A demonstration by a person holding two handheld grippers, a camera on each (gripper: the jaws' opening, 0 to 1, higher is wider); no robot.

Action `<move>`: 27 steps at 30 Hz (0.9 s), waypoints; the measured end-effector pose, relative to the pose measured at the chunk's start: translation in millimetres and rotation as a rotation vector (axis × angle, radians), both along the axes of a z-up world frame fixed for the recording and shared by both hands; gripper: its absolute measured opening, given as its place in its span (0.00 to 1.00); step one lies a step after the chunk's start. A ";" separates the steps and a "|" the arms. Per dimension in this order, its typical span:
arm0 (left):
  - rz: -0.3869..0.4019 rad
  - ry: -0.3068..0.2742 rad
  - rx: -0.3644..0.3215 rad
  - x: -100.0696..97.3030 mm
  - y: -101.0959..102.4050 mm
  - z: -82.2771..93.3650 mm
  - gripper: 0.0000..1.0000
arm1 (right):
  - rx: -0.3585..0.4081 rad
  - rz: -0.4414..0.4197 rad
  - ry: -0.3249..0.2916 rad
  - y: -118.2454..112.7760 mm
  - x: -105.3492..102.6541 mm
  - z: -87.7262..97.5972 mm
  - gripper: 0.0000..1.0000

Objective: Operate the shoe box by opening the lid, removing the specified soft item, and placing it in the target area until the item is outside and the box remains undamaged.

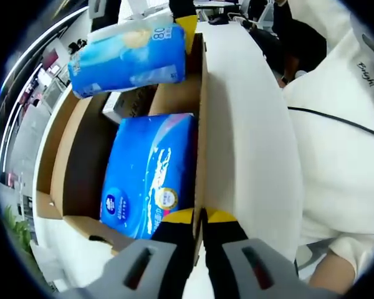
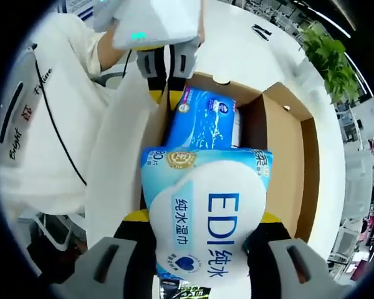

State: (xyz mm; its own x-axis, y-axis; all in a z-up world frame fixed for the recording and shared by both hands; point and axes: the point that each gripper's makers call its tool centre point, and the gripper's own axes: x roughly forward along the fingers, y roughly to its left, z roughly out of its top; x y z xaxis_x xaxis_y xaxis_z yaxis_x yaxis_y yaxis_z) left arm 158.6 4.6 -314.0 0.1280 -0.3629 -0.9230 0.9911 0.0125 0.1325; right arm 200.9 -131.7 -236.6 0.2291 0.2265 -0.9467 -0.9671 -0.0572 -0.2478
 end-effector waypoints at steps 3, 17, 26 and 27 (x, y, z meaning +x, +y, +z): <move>0.000 0.000 0.000 -0.2 0.0 0.0 0.04 | -0.016 0.021 -0.057 -4.4 1.7 -0.2 0.57; 0.000 0.002 0.000 0.0 0.0 -0.3 0.04 | 0.038 -0.018 -0.052 -10.1 -3.8 8.6 0.57; 0.006 0.007 0.002 -0.4 0.2 -0.8 0.04 | 0.053 -0.031 -0.074 -22.8 -1.0 21.8 0.57; 0.007 0.009 0.003 -0.2 0.3 -0.8 0.04 | 0.050 -0.031 -0.079 -23.6 0.1 22.3 0.57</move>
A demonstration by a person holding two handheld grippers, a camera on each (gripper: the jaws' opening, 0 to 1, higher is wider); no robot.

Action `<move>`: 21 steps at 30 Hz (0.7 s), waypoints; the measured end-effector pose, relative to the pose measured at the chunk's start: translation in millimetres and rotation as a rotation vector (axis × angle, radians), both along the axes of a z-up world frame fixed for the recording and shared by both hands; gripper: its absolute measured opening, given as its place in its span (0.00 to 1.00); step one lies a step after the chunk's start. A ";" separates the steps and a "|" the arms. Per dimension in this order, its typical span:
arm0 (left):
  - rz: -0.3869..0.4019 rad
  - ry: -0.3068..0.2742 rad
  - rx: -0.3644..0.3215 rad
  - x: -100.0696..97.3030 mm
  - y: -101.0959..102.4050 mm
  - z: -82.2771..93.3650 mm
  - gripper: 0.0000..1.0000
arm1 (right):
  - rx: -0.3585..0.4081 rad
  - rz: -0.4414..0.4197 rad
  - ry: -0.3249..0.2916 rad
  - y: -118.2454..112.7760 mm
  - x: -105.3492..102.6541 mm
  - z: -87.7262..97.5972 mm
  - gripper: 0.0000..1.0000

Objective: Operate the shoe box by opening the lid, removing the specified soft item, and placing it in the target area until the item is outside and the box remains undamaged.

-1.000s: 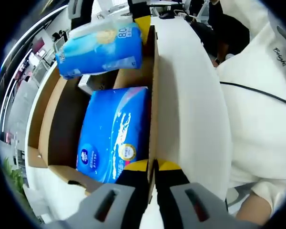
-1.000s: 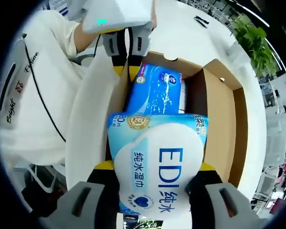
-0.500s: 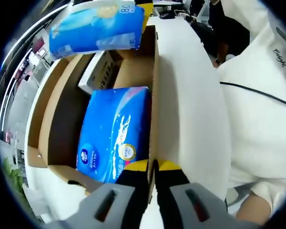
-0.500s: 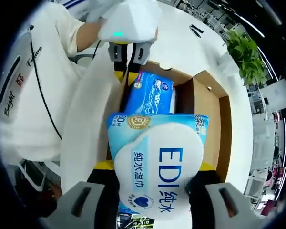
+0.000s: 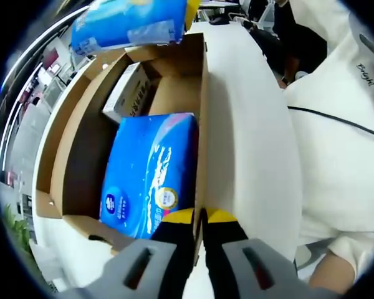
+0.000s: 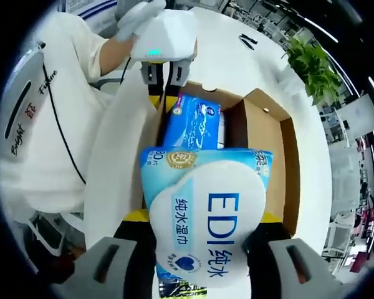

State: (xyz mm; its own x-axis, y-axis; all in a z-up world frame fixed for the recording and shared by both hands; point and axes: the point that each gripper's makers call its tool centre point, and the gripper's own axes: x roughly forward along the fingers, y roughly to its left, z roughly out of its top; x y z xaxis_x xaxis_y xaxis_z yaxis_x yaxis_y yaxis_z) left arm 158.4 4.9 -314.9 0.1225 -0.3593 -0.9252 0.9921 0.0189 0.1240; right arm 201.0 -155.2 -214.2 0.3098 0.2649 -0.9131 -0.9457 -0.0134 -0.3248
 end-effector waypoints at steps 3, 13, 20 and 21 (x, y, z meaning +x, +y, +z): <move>-0.002 -0.001 -0.002 0.4 0.1 0.0 0.04 | -0.001 -0.009 -0.010 -5.5 4.2 5.6 0.57; -0.005 -0.006 -0.003 0.8 0.1 0.2 0.04 | 0.009 -0.021 -0.061 -15.7 -2.5 28.5 0.57; -0.003 -0.005 -0.001 0.5 -0.5 0.0 0.04 | -0.018 -0.067 -0.093 -40.8 1.2 41.9 0.57; -0.002 -0.004 -0.001 0.5 -0.5 0.0 0.04 | -0.023 -0.072 -0.090 -42.9 0.4 42.9 0.57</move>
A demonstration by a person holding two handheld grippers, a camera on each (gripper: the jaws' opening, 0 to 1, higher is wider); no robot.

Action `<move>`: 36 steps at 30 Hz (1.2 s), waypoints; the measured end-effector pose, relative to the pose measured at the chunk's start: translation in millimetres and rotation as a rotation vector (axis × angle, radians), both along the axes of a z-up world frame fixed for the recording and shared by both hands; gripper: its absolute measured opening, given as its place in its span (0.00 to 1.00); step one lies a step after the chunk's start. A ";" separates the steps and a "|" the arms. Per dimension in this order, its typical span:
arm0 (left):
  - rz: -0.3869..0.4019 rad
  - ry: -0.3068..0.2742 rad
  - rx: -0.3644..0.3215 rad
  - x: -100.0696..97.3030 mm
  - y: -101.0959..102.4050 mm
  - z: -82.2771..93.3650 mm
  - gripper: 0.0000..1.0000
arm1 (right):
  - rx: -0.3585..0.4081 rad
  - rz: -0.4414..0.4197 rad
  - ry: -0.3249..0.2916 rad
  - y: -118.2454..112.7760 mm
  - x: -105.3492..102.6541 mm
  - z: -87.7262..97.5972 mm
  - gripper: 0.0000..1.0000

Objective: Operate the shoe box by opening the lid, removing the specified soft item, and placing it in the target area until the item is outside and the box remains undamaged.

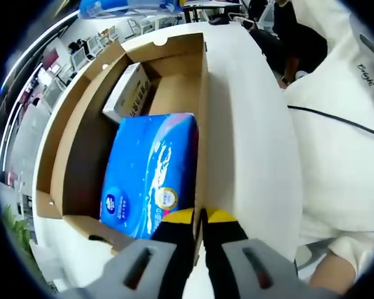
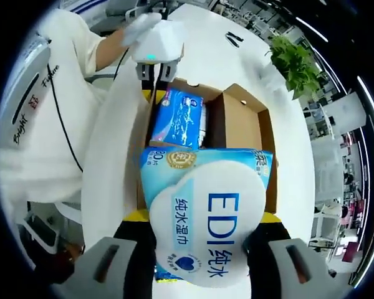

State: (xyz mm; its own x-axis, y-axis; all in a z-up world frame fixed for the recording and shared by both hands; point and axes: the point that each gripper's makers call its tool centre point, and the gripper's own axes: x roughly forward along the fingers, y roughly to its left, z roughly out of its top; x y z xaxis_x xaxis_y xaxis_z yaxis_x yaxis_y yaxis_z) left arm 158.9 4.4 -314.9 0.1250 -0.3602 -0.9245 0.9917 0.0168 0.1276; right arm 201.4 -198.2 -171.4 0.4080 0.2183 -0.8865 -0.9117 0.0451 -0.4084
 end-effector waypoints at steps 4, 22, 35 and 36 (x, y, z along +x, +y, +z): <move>0.001 0.000 -0.001 -0.1 -0.2 0.1 0.04 | -0.013 -0.006 0.008 -9.8 -2.7 1.1 0.57; 0.003 0.002 0.000 -1.5 -0.8 0.9 0.04 | -0.084 -0.150 -0.037 -78.8 4.8 17.4 0.57; 0.002 -0.001 -0.004 -1.0 -0.7 0.7 0.04 | -0.135 -0.185 -0.025 -108.8 6.1 -1.4 0.57; 0.003 0.000 -0.004 -1.0 -0.7 0.7 0.04 | -0.137 -0.186 -0.025 -109.7 6.2 -2.1 0.57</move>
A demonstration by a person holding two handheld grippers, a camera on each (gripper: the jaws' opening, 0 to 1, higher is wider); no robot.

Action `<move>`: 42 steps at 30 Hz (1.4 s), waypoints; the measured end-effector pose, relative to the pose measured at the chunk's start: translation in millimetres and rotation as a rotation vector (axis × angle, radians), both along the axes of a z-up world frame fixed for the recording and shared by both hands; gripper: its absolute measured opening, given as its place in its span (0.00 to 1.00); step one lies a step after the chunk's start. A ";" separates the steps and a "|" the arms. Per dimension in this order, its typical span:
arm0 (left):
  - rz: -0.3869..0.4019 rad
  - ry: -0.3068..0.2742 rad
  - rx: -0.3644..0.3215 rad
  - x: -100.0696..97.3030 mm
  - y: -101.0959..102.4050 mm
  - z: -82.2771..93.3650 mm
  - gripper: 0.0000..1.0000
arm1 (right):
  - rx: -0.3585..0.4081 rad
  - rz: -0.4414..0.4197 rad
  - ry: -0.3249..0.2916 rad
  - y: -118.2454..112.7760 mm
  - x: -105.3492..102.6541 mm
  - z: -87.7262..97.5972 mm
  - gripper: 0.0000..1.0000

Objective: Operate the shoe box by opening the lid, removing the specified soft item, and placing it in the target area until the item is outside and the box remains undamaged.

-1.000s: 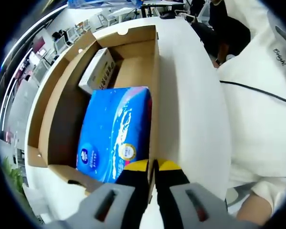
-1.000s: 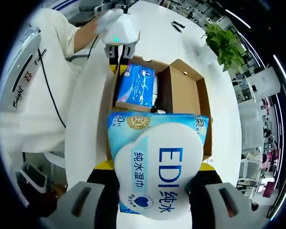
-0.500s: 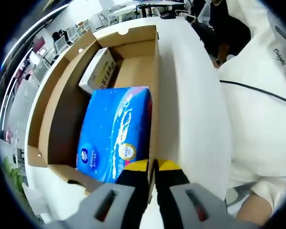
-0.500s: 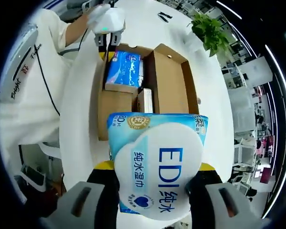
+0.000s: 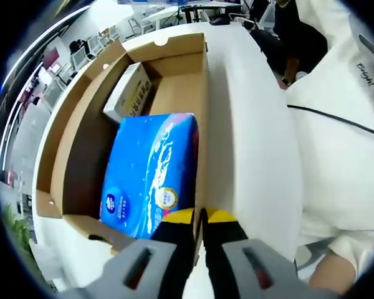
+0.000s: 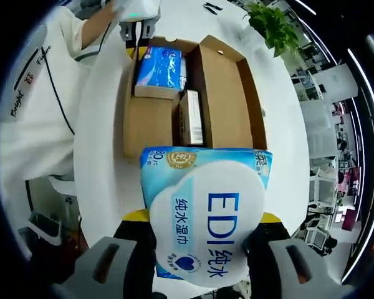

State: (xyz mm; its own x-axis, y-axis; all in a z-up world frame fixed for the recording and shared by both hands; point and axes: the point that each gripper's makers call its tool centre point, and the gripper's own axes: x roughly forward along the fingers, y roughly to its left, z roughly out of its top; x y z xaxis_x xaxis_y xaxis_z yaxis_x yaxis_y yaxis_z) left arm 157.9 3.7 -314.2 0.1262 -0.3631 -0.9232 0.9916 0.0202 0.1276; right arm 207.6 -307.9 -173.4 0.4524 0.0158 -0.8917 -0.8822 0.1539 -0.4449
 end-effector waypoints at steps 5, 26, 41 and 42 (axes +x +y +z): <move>0.001 0.002 0.002 0.0 0.1 -0.1 0.04 | -0.043 0.056 0.007 -9.2 -0.8 -6.6 0.57; -0.001 0.000 0.003 0.8 0.8 -0.1 0.04 | -0.052 0.042 0.108 -27.7 -3.1 -67.5 0.57; -0.003 -0.001 -0.002 1.1 -0.2 0.5 0.04 | -0.064 0.078 0.168 -28.0 -4.5 -97.3 0.57; -0.002 -0.001 -0.002 1.1 -0.1 0.5 0.04 | -0.064 0.082 0.175 -28.0 -5.6 -99.5 0.57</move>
